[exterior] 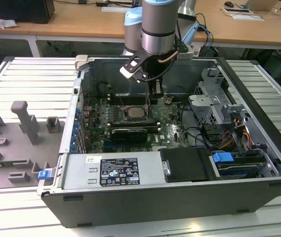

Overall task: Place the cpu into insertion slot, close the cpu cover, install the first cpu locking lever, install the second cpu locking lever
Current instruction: 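Close the cpu cover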

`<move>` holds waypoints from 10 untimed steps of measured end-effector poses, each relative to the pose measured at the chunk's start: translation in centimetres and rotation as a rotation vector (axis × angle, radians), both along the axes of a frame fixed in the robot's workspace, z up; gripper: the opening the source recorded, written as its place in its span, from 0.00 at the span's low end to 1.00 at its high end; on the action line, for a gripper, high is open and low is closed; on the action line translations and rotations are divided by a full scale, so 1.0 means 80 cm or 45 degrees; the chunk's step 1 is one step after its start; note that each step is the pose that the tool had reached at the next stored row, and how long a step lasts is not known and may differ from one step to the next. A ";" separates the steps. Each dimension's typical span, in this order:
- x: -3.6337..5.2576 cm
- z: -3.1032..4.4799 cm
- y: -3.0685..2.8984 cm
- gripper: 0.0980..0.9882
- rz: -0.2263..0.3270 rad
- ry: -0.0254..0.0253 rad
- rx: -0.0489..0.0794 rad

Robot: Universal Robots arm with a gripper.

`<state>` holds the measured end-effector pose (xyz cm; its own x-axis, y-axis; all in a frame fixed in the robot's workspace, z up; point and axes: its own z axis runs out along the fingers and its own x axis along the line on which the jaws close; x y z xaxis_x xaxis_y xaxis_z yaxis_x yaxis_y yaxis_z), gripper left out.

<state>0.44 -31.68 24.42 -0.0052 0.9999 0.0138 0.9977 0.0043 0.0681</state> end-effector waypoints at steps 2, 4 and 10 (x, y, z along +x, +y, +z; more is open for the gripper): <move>-0.003 -0.0003 0.0000 0.01 0.000 0.0000 0.000; -0.006 -0.0006 0.0000 0.01 0.000 0.0000 0.000; -0.016 -0.0013 0.0000 0.01 0.000 -0.0001 0.000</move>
